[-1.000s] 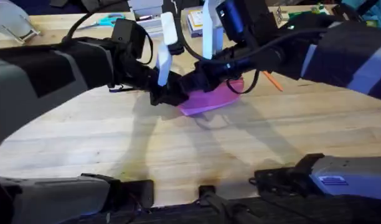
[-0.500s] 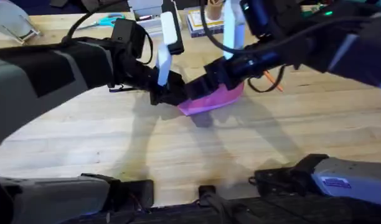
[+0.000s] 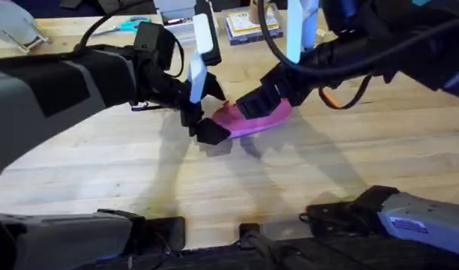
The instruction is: Unzip the bag, pick up the pens from the table one at a time and place them inside, then zip the bag closed.
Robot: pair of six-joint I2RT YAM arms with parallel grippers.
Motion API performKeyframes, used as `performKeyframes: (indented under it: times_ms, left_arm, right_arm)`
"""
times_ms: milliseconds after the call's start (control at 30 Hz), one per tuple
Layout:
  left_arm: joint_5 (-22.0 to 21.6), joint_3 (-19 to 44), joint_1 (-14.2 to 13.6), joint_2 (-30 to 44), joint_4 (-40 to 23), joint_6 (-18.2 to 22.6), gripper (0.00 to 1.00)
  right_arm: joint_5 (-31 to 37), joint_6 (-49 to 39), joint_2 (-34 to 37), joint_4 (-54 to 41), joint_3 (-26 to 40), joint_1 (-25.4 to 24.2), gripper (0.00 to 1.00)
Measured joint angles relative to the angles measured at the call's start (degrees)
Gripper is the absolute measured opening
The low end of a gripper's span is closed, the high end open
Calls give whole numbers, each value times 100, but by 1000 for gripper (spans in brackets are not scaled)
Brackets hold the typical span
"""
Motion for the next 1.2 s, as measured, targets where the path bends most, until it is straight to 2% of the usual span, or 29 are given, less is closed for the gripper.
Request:
performKeyframes:
  times_ms: [200, 367, 500, 633, 767, 900, 1033, 1200]
  left_arm:
    - [2, 0, 2, 0, 65, 2, 992]
    - [187, 4, 97, -41, 45, 0, 994]
    - [239, 4, 360, -418, -161, 1, 993]
    - [284, 4, 707, -986, -440, 2, 993]
    - [295, 7, 1020, -1463, -712, 2, 993]
    - [285, 7, 1291, -1842, -842, 2, 993]
    - [198, 7, 1455, -2137, -893, 2, 993]
    - [-55, 7, 1470, -2315, -1013, 3, 994]
  right_arm:
    - [46, -324, -21, -257, 224, -2, 997]
    - [61, -768, -21, -780, 582, 0, 997]
    - [107, -1205, -23, -1059, 871, -2, 997]
    - [592, -1744, -21, -1061, 1019, 0, 997]
    - [1129, -2701, -21, -1043, 1024, -2, 998]
    - [1362, -3850, -21, -970, 1024, -1, 998]
    - [1455, -4666, -21, -972, 1024, 0, 998]
    - [1497, -5102, -21, -970, 1024, 0, 998]
